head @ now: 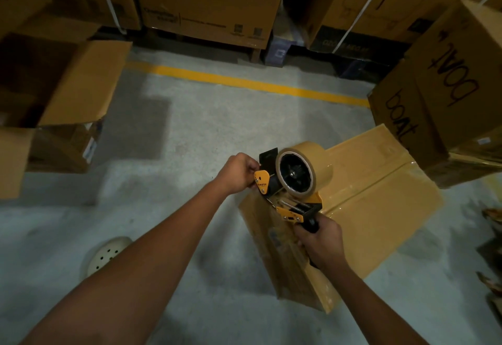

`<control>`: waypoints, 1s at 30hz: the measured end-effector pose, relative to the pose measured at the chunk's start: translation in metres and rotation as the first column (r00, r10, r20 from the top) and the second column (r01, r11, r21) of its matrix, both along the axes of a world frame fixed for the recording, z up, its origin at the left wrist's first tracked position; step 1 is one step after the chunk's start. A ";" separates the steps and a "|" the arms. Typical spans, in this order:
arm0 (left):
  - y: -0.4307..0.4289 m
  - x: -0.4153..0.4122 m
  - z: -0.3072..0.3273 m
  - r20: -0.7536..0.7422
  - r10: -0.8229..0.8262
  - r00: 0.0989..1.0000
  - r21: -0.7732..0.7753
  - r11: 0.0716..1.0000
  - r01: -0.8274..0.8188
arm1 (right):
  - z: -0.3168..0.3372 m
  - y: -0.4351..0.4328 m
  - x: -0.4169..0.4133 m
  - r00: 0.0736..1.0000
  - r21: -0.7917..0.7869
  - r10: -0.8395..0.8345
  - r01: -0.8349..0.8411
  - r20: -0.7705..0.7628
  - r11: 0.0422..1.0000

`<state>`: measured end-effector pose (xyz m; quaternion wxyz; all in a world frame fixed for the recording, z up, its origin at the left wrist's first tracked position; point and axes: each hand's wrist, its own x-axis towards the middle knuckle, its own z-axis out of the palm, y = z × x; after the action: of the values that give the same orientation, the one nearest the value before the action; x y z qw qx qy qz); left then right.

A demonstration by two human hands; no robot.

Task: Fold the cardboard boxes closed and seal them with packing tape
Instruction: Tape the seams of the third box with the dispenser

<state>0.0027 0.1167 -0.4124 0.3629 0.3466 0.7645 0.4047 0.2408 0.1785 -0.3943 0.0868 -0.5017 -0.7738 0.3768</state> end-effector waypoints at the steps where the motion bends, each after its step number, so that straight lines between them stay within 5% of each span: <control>1: 0.000 0.001 -0.001 -0.031 -0.001 1.000 0.000 1.000 0.001 | 0.000 0.000 -0.001 1.000 0.000 -0.006 0.006 0.002 1.000; 7: -0.002 0.004 -0.008 -0.233 0.009 0.972 -0.031 0.999 -0.017 | 0.001 0.001 -0.009 1.000 -0.018 0.004 -0.004 0.016 1.000; 12: -0.005 -0.001 -0.018 -0.192 0.008 0.981 -0.067 0.998 -0.021 | 0.000 -0.003 -0.015 0.996 -0.018 0.066 -0.066 0.058 0.998; 19: -0.012 -0.001 -0.051 0.020 -0.018 1.000 -0.018 1.000 0.019 | 0.002 0.004 -0.016 0.990 -0.047 0.111 -0.107 0.090 0.993; 21: -0.013 0.003 -0.056 0.143 0.083 0.986 0.065 0.993 -0.093 | 0.003 0.006 -0.017 0.990 -0.049 0.112 -0.108 0.091 0.993; 25: -0.010 0.013 -0.046 0.579 0.245 0.778 0.119 0.918 -0.378 | 0.003 0.004 -0.018 0.992 -0.056 0.087 -0.082 0.092 0.995; 30: -0.013 0.029 -0.045 0.713 0.191 0.674 0.100 0.925 -0.367 | 0.000 0.003 -0.017 0.995 -0.073 0.070 -0.065 0.073 0.995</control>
<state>0.0321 0.1040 -0.4573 0.5112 0.0890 0.5637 0.6426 0.2240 0.1815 -0.3946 0.0269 -0.4920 -0.7792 0.3874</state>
